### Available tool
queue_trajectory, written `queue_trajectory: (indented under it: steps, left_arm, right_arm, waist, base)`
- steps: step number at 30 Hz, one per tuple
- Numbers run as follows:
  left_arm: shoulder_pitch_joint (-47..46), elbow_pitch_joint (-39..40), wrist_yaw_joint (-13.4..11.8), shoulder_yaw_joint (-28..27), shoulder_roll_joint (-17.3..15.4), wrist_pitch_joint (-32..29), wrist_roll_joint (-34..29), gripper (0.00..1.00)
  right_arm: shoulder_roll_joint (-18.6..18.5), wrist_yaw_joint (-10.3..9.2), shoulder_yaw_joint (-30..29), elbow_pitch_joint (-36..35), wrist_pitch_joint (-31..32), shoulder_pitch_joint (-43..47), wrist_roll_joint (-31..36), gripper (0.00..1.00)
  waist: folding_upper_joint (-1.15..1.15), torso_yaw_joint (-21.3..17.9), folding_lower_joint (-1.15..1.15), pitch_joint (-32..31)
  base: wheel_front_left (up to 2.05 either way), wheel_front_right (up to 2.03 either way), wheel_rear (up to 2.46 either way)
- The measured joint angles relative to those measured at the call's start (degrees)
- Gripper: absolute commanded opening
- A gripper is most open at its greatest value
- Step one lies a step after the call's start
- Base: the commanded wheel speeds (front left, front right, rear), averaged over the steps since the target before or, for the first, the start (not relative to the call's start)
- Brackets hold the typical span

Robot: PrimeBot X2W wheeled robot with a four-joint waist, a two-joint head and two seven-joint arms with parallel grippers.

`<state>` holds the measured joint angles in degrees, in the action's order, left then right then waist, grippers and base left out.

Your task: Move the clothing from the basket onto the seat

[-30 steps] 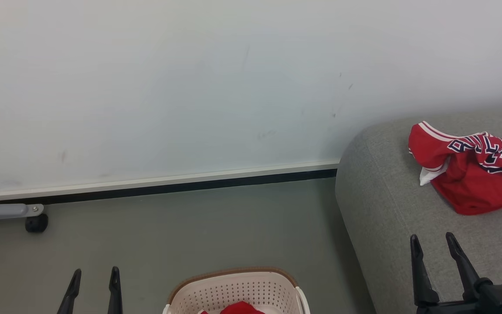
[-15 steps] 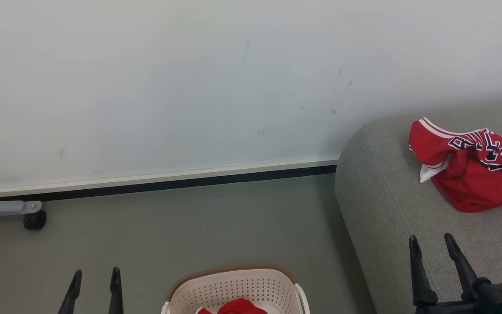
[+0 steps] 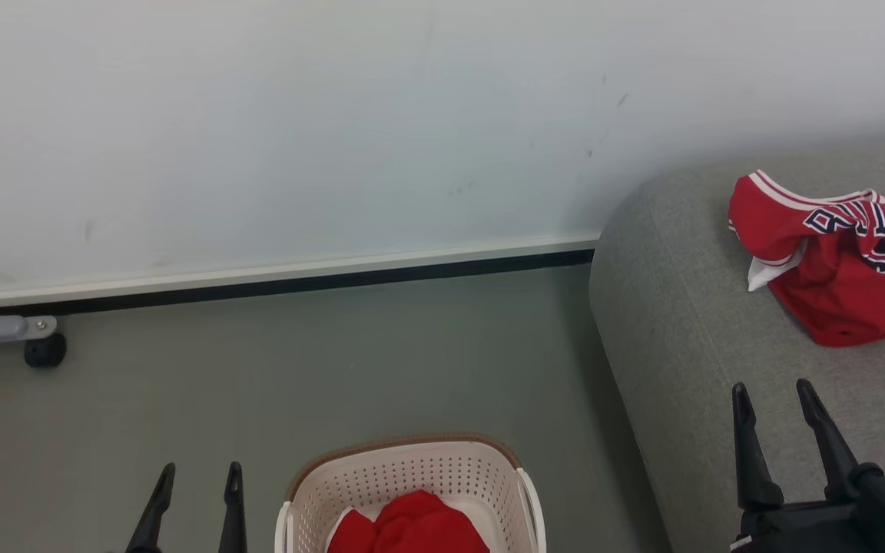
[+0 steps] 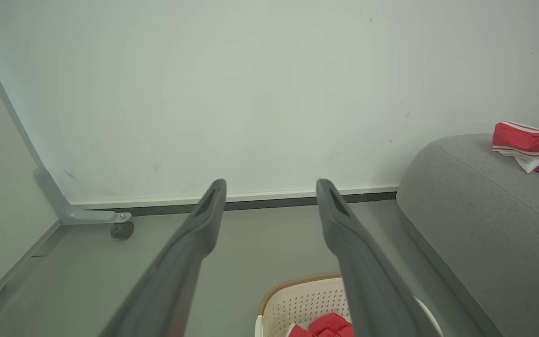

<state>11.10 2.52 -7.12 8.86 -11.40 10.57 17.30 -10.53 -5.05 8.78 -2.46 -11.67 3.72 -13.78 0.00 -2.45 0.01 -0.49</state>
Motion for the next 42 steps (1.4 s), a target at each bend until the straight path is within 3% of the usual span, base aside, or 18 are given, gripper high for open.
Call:
queue_trajectory:
  steps: [8, 24, 42]
  left_arm:
    - [-7.54, -4.26, 0.67, 4.59, 0.63, -1.97, -2.77, 1.0]
    - [-20.45, -23.69, 5.71, 16.72, 5.41, -8.01, -8.28, 1.0]
    - [-33.39, -38.24, 7.12, 19.7, 5.98, -11.59, -13.68, 1.0]
  right_arm:
    - [-1.05, 0.52, -0.46, -0.52, 0.05, -5.05, 0.0, 1.0]
    - [-1.97, 2.03, 0.46, -2.25, 0.54, -16.42, 0.74, 1.0]
    - [-1.1, 2.61, 0.77, -5.59, 0.56, -28.95, 1.63, 1.0]
  waist:
    - [0.0, -0.27, 0.0, 5.01]
    - [0.01, -2.75, 0.0, 17.3]
    - [0.01, -7.07, 0.0, 30.77]
  base:
    - [0.0, 0.0, 0.0]
    - [0.0, 0.0, 0.0]
    - [0.0, 0.0, 0.0]
